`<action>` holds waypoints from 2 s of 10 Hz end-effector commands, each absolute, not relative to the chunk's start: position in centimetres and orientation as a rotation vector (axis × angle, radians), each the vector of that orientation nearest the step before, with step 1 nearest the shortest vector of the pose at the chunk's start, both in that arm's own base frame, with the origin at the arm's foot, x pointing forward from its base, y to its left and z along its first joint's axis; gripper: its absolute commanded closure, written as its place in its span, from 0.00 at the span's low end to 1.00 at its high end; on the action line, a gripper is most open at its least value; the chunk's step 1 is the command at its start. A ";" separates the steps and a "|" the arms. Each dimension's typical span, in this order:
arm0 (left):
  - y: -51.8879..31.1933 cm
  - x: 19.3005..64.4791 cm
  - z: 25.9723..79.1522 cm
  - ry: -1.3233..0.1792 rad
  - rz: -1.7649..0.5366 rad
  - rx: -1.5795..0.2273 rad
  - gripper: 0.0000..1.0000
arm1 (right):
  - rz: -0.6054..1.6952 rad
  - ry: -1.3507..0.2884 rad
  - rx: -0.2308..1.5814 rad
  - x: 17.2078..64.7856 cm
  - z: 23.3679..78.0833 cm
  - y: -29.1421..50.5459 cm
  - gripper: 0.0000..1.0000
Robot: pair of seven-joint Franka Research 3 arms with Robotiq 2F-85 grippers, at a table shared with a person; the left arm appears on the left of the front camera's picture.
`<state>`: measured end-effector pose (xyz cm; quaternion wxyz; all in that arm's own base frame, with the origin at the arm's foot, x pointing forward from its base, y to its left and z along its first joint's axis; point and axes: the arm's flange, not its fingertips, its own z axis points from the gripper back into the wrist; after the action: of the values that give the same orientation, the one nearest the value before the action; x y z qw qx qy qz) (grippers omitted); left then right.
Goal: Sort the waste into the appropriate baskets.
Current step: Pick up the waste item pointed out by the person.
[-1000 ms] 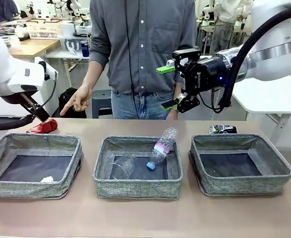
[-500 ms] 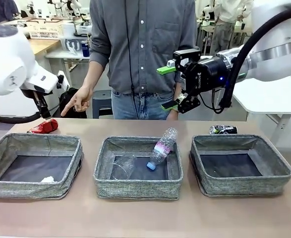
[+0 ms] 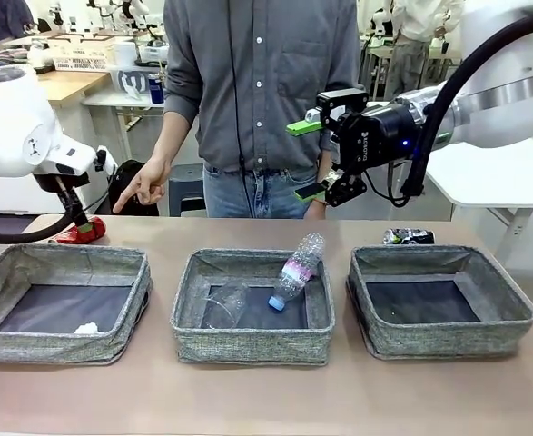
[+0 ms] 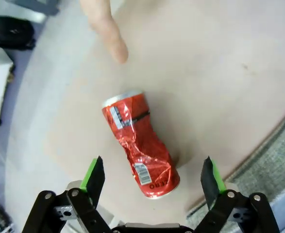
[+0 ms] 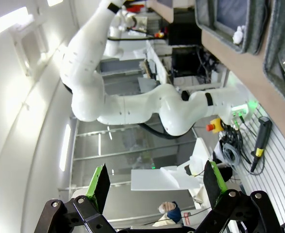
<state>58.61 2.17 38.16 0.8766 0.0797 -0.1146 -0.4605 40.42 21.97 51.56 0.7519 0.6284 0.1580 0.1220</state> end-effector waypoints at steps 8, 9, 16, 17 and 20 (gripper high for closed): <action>5.4 61.8 33.4 -0.255 -0.871 0.045 0.00 | 0.274 0.345 1.366 40.4 51.8 21.9 0.00; 5.4 61.8 33.2 -0.252 -0.867 0.040 0.00 | 0.274 0.345 1.366 40.4 51.8 21.9 0.00; 5.7 62.0 32.7 -0.224 -0.897 0.033 0.19 | 0.274 0.345 1.366 40.4 51.8 21.9 0.00; 5.6 62.0 32.7 -0.225 -0.905 0.034 0.28 | 0.274 0.345 1.366 40.4 51.8 21.9 0.00; 5.6 62.0 32.7 -0.234 -0.916 0.037 0.58 | 0.274 0.345 1.366 40.4 51.8 21.9 0.00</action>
<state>61.65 5.15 32.70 0.8973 0.0234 -0.1104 -0.4268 40.42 21.97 51.56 0.7519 0.6284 0.1579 0.1220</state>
